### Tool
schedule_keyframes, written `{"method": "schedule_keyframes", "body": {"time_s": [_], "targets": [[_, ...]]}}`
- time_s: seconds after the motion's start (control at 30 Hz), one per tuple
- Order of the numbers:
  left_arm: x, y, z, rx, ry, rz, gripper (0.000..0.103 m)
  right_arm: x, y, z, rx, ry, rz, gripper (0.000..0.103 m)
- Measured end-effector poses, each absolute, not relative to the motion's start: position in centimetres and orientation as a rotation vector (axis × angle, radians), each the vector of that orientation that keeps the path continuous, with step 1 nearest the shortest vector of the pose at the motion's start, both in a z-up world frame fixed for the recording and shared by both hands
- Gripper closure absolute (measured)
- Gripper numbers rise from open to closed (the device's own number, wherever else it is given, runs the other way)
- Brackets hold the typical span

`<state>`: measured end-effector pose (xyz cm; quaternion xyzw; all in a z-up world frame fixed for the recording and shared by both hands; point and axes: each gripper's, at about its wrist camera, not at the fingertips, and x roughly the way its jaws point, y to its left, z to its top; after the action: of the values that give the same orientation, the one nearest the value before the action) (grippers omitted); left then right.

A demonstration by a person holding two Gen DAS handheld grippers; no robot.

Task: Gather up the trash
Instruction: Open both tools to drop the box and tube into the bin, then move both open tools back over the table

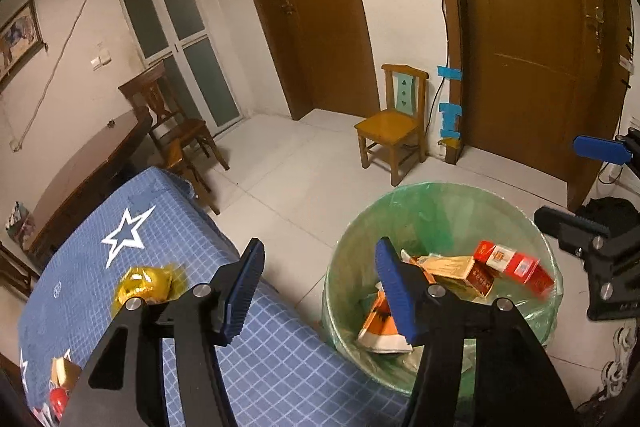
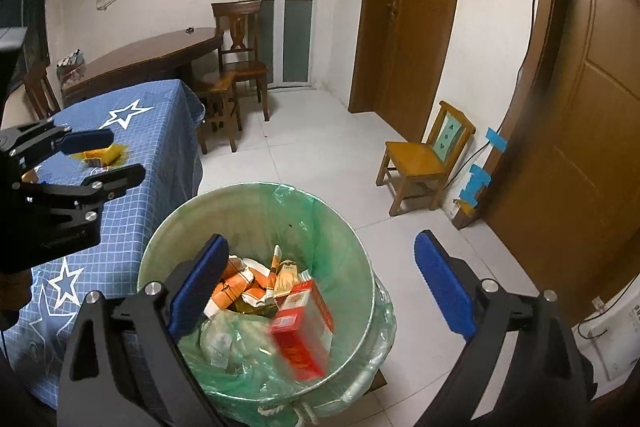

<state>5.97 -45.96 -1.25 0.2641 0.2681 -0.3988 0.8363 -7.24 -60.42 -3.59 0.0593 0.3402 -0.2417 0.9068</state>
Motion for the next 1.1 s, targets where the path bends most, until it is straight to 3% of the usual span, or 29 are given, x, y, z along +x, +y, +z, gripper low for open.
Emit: {"method": "schedule_keyframes", "body": {"time_s": [0.43,1.1], "targets": [[5.2,-39.8,-1.7,0.556,0.506,-0.736,0.036,-7.3,-58.6,-2.5,0.120,0.665,-0.468,0.013],[8.0,-16.9,-0.1,0.345,0.573,-0.459,0.033,-0.7,-44.9,-1.0,0.043,0.584,-0.147,0.013]]}}
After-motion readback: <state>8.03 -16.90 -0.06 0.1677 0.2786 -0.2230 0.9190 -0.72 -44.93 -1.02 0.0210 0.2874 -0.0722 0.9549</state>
